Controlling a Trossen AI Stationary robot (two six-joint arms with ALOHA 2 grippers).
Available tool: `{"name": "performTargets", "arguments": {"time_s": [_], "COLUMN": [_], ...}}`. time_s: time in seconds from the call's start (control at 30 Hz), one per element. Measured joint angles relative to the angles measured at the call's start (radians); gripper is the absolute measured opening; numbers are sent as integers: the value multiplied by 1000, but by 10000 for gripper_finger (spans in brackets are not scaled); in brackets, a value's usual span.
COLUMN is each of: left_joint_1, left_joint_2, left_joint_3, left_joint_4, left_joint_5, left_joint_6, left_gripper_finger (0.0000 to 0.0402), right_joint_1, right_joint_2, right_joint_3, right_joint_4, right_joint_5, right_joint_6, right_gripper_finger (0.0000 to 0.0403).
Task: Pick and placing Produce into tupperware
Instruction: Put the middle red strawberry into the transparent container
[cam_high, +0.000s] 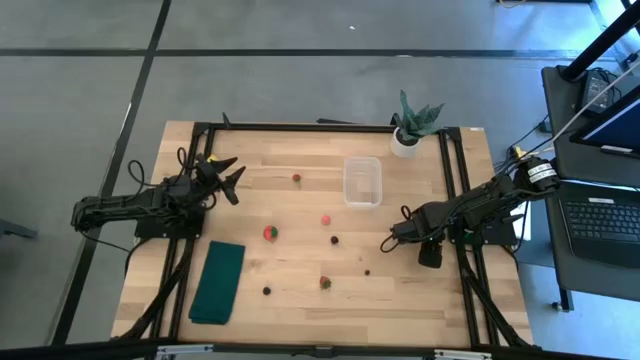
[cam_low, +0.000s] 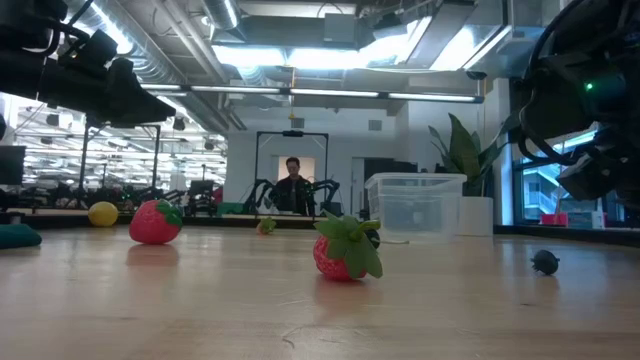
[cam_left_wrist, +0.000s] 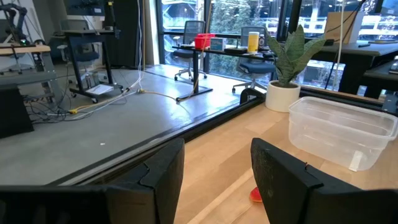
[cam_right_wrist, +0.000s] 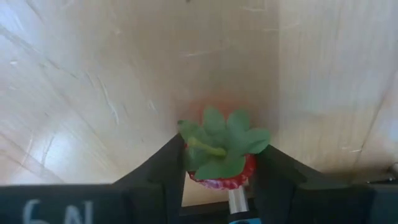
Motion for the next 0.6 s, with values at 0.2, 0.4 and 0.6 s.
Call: {"name": "performTargets", "arguments": {"time_s": [0.2,0.4,0.6], "left_joint_1": [0,0,0], "left_joint_2": [0,0,0], "left_joint_3": [0,0,0], "left_joint_4": [0,0,0], "left_joint_5": [0,0,0], "left_joint_6": [0,0,0], "left_gripper_finger": [179,179,179], "right_joint_1": [0,0,0], "right_joint_2": [0,0,0], "right_joint_3": [0,0,0], "right_joint_4": [0,0,0], "right_joint_5": [2,2,2], "right_joint_6": [12,26,27], "right_gripper_finger": [163,147,144]}}
